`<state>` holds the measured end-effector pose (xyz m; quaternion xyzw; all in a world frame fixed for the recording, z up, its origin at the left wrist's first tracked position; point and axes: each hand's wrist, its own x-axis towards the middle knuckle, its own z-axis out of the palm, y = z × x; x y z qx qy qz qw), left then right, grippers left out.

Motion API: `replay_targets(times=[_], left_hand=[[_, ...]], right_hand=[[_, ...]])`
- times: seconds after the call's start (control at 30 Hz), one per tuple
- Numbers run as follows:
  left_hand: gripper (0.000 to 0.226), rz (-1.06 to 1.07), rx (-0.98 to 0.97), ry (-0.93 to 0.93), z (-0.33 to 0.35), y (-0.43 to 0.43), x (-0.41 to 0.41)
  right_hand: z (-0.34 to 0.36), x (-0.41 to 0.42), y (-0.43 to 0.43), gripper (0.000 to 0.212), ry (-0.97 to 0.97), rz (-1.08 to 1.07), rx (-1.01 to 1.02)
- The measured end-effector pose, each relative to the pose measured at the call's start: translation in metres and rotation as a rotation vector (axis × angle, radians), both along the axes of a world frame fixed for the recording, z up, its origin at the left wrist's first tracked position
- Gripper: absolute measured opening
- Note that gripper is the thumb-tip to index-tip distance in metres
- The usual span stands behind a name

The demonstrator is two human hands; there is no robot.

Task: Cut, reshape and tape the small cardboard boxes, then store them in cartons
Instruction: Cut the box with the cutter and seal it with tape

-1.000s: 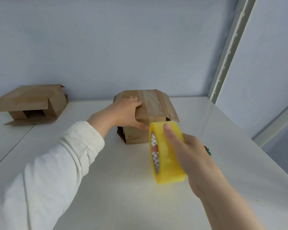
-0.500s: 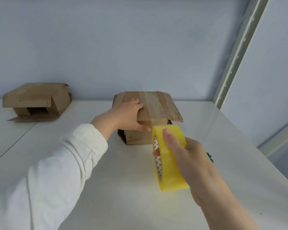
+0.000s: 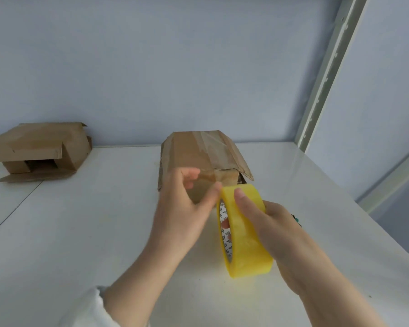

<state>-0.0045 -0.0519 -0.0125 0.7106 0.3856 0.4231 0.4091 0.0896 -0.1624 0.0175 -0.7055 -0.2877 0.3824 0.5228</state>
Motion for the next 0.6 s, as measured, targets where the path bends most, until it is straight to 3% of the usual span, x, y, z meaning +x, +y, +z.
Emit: replay_targets(times=[0.07,0.1,0.13,0.23,0.3,0.4,0.53,0.6], left_hand=[[0.058,-0.195,-0.423,-0.047,-0.003,0.000,0.012],[0.065,-0.251,-0.465,-0.009,-0.003,0.004,0.017],[0.061,-0.226,-0.396,0.039,-0.003,0.007,0.020],[0.032,0.088,0.480,0.205,0.006,0.024,0.013],[0.044,-0.052,0.756,0.434,0.014,0.038,0.007],[0.055,-0.179,0.649,0.801,0.009,0.058,0.010],[0.047,-0.060,0.656,0.748,0.007,0.066,0.023],[0.045,-0.054,0.635,0.765,0.012,0.071,0.027]], right_hand=[[-0.001,0.004,-0.002,0.035,0.042,0.030,0.006],[-0.002,0.007,-0.004,0.031,0.081,0.054,0.012],[-0.002,0.009,-0.007,0.026,0.134,0.090,0.020],[-0.008,0.015,-0.015,0.024,0.226,0.229,0.081],[-0.014,0.016,-0.018,0.032,0.214,0.278,0.134],[-0.018,0.016,-0.015,0.050,0.151,0.304,0.196],[-0.020,0.012,0.007,0.028,0.103,0.183,0.247],[-0.017,0.010,0.015,0.030,0.055,0.161,0.210]])
